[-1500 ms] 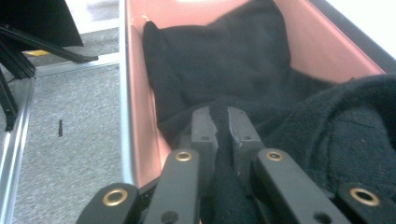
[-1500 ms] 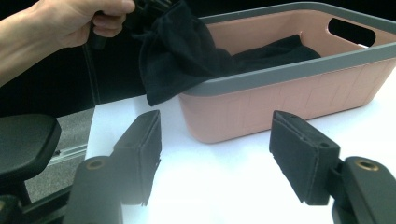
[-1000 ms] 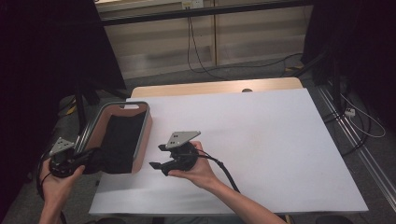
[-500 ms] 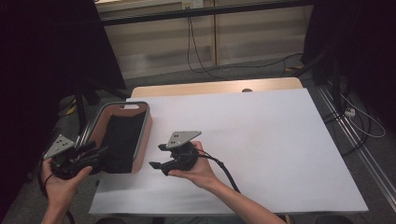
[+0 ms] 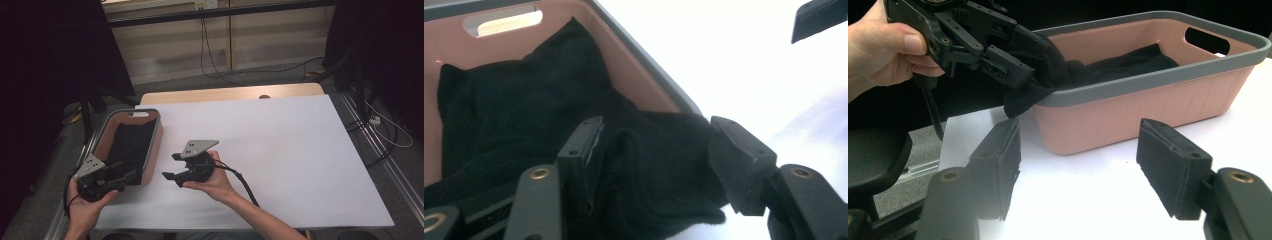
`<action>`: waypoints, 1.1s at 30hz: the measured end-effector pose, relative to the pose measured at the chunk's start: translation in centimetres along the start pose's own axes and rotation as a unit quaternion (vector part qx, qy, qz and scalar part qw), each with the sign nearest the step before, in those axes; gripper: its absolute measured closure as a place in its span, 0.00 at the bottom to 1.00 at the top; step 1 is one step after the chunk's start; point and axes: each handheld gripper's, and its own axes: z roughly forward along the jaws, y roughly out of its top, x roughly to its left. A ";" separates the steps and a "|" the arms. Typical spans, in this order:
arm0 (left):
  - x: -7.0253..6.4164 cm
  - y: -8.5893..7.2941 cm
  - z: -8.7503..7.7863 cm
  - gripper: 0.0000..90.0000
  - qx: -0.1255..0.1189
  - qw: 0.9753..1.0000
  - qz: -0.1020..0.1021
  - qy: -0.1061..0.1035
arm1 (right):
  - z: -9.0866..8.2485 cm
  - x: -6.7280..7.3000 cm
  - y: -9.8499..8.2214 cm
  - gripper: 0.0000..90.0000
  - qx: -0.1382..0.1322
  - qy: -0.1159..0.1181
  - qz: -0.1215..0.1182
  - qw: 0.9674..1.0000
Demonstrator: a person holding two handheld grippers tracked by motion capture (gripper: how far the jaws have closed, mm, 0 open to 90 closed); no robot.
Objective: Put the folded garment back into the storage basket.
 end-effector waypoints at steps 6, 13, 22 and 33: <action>0.2 0.3 -0.2 0.97 -0.014 0.999 -0.020 -0.038 | 0.0 0.0 -0.1 0.38 0.003 0.000 0.002 1.000; 0.5 0.6 0.5 1.00 0.013 0.999 -0.021 -0.044 | -0.1 -0.1 -0.1 0.38 0.001 -0.001 0.004 1.000; 1.0 1.1 2.6 1.00 0.053 0.998 -0.031 -0.025 | 0.0 0.0 -0.1 0.38 0.000 0.000 0.003 1.000; 0.8 1.1 0.0 0.78 -0.030 0.998 -0.052 -0.033 | 0.0 0.0 -0.1 0.38 0.002 0.000 0.003 1.000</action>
